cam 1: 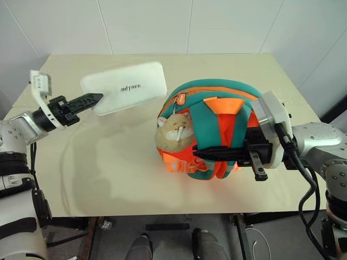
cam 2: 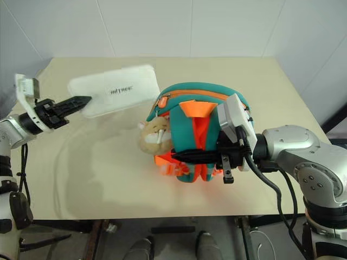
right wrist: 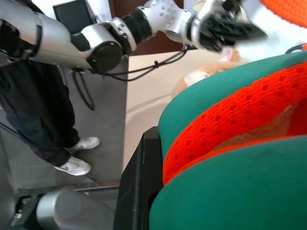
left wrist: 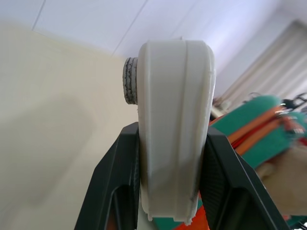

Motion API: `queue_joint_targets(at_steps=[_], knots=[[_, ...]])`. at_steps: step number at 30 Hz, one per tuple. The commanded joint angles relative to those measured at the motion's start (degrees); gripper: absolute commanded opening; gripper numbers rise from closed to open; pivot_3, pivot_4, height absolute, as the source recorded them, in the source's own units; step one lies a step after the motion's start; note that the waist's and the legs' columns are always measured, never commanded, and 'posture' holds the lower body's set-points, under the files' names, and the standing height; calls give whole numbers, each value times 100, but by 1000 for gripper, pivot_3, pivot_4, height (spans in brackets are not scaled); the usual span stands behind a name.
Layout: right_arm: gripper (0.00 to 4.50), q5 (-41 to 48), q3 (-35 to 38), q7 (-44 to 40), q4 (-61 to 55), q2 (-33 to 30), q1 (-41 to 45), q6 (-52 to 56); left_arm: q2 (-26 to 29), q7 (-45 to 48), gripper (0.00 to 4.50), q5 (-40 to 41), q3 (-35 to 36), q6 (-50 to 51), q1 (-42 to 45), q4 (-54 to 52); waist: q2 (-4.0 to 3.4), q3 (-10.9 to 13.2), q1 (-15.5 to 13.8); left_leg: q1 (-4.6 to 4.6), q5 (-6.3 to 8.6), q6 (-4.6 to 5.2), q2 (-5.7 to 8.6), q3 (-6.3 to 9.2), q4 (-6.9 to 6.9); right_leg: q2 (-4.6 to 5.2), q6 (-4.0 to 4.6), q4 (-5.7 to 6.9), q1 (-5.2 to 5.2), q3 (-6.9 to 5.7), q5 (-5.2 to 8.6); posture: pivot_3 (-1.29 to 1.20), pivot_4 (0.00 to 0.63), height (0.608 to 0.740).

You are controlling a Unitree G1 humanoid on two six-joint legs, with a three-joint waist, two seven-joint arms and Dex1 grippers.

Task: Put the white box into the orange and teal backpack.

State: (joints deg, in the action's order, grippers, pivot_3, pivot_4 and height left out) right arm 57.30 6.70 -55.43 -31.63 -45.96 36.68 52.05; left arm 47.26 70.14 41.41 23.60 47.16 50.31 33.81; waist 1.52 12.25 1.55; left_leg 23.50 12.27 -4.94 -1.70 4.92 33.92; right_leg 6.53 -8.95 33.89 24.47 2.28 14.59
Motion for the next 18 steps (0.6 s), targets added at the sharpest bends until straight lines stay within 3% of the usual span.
queue_joint_targets(at_steps=[1,8,18], knots=[[0,-110,130,-121,40,-164,-58,-242,13,584,1262,413,458,-452,-33,-259,0,0,0,1,0,0,0,0,2,1,0,0,0,0,0,0,150,740],[0,-265,66,-106,171,-167,-185,-351,304,1592,1262,567,300,-328,-319,-569,0,0,5,0,1,1,0,-1,6,0,0,6,0,1,0,0,150,740],[0,-417,-25,-225,336,-195,-189,-439,529,2014,1262,437,-393,-70,-491,-1228,0,0,4,-2,1,2,0,-1,14,-1,0,15,-2,4,0,0,150,740]])
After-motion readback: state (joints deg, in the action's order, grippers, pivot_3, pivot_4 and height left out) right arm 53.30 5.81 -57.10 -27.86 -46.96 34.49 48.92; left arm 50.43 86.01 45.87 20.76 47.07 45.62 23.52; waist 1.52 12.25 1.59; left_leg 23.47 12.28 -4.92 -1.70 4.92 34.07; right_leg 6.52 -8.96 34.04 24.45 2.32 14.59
